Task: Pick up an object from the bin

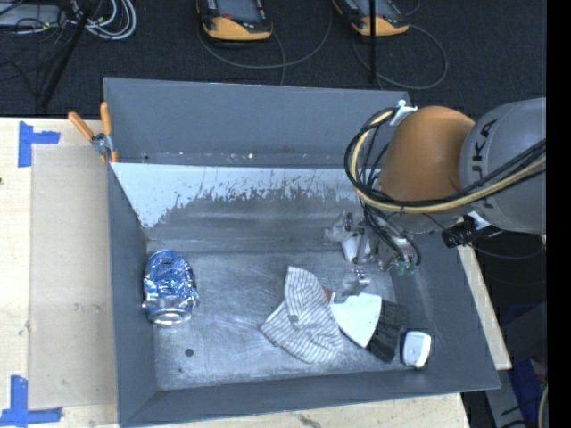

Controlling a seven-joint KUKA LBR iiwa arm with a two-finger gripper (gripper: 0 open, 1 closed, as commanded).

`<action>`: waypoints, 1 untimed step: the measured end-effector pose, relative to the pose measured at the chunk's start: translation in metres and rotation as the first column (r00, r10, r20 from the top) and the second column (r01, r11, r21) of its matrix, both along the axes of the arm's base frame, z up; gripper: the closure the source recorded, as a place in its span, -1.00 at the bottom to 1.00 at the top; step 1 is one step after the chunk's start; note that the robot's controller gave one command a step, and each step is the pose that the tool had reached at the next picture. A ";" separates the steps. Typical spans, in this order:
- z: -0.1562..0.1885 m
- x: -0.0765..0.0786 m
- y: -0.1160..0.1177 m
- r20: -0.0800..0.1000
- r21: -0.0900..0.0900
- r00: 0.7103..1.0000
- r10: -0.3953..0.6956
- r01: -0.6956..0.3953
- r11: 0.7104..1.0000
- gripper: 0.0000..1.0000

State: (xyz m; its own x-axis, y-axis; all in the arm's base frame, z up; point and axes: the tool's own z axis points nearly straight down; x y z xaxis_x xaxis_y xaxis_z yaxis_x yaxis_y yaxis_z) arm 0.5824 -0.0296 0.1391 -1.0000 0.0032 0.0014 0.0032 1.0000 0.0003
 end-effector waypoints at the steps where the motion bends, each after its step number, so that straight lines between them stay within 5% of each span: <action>1: -0.029 0.009 0.023 0.003 -0.001 0.962 0.273 -0.273 0.962 -1.00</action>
Offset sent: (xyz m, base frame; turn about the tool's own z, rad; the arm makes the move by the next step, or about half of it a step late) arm 0.0128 0.0455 -0.0040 -0.6429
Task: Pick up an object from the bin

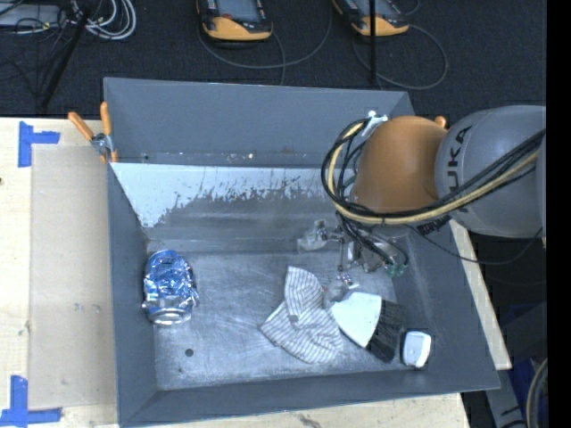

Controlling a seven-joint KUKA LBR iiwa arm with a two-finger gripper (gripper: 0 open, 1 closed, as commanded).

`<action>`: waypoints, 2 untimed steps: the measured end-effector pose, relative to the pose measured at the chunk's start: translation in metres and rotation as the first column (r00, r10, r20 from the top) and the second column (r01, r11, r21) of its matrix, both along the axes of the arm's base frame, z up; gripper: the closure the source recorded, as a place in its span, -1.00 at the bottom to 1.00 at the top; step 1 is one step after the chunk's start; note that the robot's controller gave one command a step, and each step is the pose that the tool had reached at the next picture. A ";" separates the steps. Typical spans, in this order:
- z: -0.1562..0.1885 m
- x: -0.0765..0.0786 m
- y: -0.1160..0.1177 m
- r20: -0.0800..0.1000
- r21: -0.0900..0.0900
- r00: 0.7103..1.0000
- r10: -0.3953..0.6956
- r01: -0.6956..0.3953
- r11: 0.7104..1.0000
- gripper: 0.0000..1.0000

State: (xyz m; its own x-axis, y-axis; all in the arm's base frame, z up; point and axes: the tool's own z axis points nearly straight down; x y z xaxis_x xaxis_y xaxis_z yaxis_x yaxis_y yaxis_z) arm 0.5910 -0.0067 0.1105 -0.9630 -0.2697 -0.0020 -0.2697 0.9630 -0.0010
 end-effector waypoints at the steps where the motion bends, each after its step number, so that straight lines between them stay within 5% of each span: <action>1: -0.003 0.000 0.015 -0.005 0.002 0.973 0.231 -0.231 0.973 -1.00; 2: 0.014 0.009 0.033 -0.001 0.001 0.964 0.267 -0.267 0.964 -1.00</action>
Offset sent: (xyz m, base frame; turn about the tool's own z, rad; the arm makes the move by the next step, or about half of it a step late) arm 0.0103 0.0357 0.0171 -0.2703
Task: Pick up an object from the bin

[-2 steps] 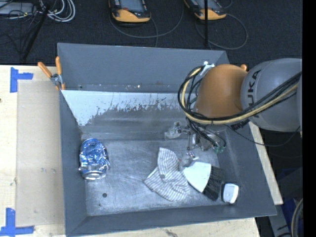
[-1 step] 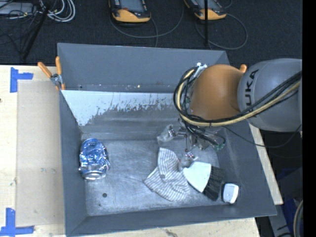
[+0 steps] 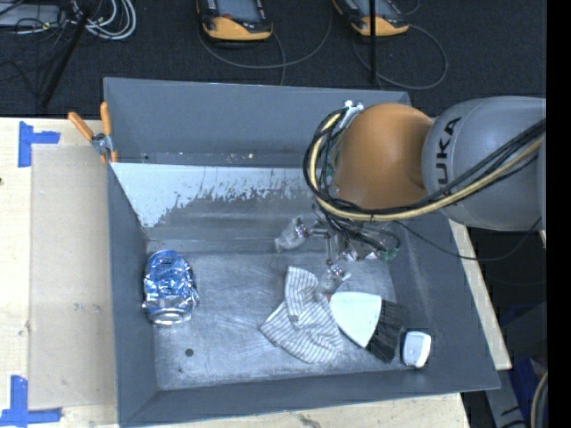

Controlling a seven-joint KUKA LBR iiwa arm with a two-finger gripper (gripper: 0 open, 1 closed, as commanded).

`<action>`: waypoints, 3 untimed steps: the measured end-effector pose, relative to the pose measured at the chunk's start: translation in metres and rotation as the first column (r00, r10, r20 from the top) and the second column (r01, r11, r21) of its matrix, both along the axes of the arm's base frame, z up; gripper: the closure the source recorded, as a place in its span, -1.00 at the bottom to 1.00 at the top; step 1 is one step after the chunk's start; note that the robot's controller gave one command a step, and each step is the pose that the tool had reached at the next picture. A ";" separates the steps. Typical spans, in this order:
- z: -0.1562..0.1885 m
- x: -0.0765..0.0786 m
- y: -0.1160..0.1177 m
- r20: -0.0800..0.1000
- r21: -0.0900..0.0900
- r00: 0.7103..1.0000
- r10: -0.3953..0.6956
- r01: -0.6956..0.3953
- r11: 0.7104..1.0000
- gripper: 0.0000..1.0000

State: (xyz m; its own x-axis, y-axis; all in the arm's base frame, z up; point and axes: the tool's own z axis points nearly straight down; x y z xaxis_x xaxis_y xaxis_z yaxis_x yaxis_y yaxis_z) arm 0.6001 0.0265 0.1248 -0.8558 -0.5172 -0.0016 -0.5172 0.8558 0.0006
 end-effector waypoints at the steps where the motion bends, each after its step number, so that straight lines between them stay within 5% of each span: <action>1: -0.038 0.006 0.008 -0.008 0.005 0.976 0.216 -0.216 0.976 -1.00; 2: -0.046 0.002 -0.002 -0.015 -0.002 0.905 0.426 -0.426 0.905 1.00; 3: -0.046 0.002 -0.002 -0.014 -0.002 0.905 0.426 -0.426 0.905 1.00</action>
Offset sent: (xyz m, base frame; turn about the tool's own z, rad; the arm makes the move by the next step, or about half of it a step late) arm -0.0003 -0.0011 -0.0548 -0.4440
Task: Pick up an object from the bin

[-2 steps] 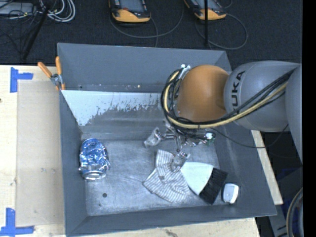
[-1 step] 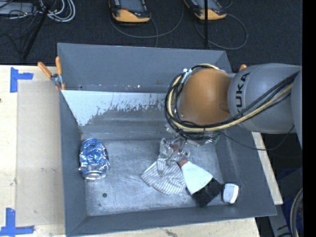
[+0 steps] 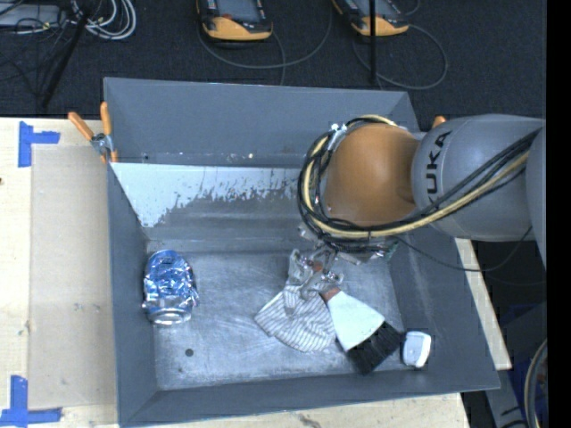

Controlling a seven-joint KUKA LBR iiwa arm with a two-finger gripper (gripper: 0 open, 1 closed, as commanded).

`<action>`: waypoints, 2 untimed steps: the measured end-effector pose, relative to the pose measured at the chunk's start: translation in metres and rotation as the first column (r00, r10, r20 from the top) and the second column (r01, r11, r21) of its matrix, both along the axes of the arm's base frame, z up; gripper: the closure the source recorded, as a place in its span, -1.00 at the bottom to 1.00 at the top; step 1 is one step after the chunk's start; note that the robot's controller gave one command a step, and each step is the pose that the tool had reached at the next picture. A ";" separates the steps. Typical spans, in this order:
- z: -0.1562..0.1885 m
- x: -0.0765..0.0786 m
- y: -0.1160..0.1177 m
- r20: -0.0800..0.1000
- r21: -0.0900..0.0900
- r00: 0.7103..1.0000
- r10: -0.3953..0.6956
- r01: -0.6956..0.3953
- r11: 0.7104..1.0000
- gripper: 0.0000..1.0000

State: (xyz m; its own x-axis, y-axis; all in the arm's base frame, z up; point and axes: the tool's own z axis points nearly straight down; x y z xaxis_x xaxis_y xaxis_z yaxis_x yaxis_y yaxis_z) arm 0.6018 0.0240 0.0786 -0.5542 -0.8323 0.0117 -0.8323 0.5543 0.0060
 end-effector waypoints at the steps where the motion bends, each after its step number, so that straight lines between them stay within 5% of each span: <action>1: 0.004 -0.001 0.000 0.000 0.000 1.000 0.000 0.000 1.000 1.00; 2: 0.018 -0.002 0.001 0.008 0.006 1.000 -0.002 0.002 1.000 1.00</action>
Offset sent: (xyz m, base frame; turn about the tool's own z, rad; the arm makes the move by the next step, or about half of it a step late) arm 0.0001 0.0001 0.0137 0.0000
